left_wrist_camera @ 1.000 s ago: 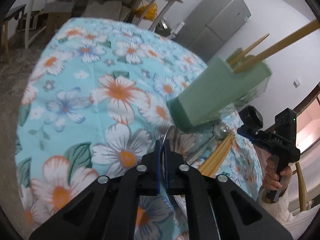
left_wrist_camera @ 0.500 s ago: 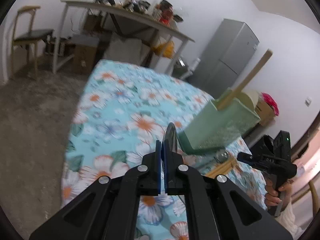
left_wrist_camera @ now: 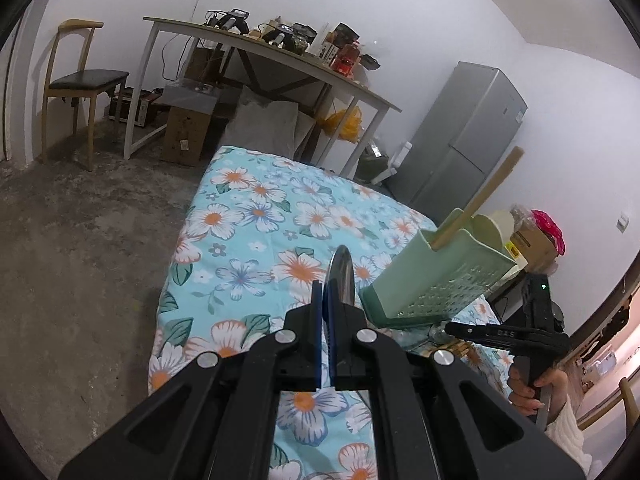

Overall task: Organize utensils
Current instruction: 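Lift the metal spoon with the left tool toward the green holder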

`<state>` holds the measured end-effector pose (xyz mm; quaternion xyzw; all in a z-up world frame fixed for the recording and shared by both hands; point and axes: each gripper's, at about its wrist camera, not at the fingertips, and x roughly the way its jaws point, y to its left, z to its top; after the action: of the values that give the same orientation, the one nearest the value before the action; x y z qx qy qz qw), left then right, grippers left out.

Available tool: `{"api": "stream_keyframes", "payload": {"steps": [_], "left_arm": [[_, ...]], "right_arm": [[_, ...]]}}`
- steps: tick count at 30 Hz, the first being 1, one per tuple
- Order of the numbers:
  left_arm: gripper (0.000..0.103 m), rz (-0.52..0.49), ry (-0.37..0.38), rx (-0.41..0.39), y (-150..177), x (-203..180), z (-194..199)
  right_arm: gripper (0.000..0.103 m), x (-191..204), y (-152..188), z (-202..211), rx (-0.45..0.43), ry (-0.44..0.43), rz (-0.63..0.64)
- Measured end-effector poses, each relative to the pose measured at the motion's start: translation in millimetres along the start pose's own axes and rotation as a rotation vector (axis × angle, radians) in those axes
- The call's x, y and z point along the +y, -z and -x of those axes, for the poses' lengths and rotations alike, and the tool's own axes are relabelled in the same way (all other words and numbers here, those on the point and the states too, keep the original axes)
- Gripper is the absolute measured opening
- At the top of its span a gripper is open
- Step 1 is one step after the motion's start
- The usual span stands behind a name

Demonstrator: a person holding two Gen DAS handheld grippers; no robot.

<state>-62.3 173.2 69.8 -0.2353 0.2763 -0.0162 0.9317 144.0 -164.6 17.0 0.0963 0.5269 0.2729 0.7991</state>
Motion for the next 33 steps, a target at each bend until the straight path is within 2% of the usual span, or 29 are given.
{"api": "stream_keyframes", "payload": {"steps": [2,3,4,6,10,18,24,29,33], "left_arm": [[0.001,0.017,0.003,-0.005,0,3,0],[0.001,0.022,0.004,-0.005,0,4,0],[0.001,0.024,0.005,-0.007,1,5,0],[0.001,0.025,0.012,-0.007,2,5,0],[0.001,0.023,0.012,-0.006,2,5,0],[0.001,-0.010,0.027,-0.053,-1,-10,12],[0.001,-0.075,-0.012,-0.129,-4,-34,31],[0.001,-0.179,-0.080,-0.190,-2,-57,39],[0.001,-0.246,-0.142,-0.191,11,-70,29]], "right_arm": [[0.034,-1,-2,-4,0.006,-0.027,-0.021],[0.024,-1,-2,-4,0.001,-0.030,-0.029],[0.009,-2,-2,-6,0.006,-0.031,-0.032],[0.009,-1,-1,-10,0.010,-0.020,-0.040],[0.005,8,6,6,-0.047,-0.008,-0.024],[0.001,21,17,87,-0.247,0.024,0.017],[0.001,32,34,151,-0.423,0.127,0.081],[0.001,37,51,178,-0.481,0.206,0.138],[0.001,40,62,169,-0.483,0.291,0.189]]}}
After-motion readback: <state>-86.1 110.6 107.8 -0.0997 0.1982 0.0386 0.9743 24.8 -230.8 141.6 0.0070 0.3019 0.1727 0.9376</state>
